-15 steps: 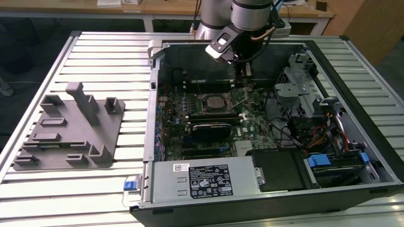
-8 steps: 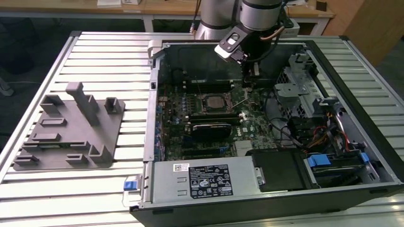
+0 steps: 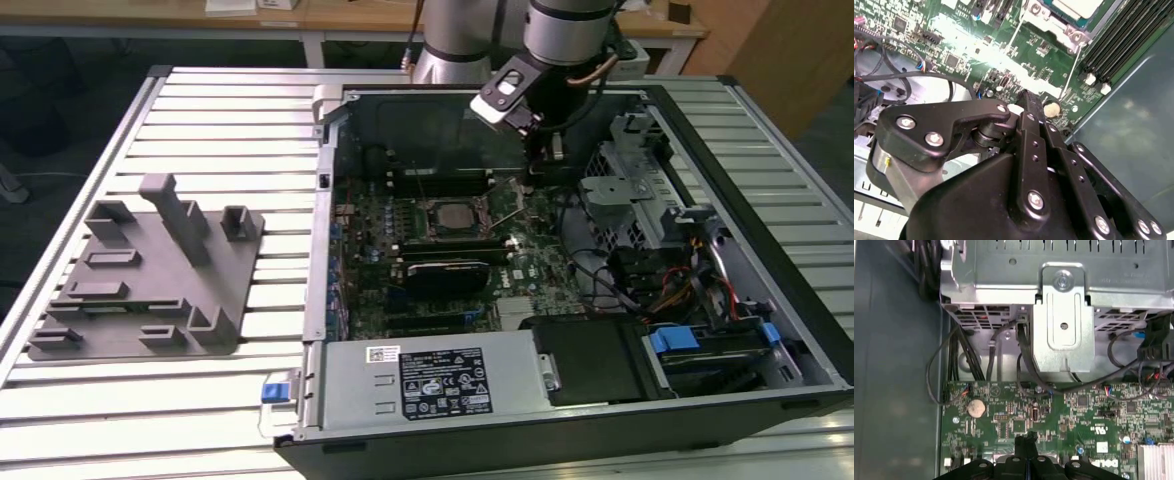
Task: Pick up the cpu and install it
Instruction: 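Close the cpu cover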
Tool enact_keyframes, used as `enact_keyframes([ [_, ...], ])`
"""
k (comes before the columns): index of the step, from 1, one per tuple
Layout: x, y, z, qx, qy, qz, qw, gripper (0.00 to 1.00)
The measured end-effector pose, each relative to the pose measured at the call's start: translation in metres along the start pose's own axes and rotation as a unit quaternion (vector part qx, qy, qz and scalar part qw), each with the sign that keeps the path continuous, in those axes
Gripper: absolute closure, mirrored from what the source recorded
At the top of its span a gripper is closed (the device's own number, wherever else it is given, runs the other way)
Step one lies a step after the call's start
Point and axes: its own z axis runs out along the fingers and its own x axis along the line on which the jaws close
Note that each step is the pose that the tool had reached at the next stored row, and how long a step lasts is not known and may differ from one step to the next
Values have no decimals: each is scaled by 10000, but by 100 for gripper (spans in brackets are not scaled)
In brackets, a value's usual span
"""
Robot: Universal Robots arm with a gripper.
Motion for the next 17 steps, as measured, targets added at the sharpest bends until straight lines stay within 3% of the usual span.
enact_keyframes([
  [10, 0, 52, 55, 4, 0, 5, 10000, 89],
  [17, 2, 65, 144, 31, -4, 6, 10000, 89],
])
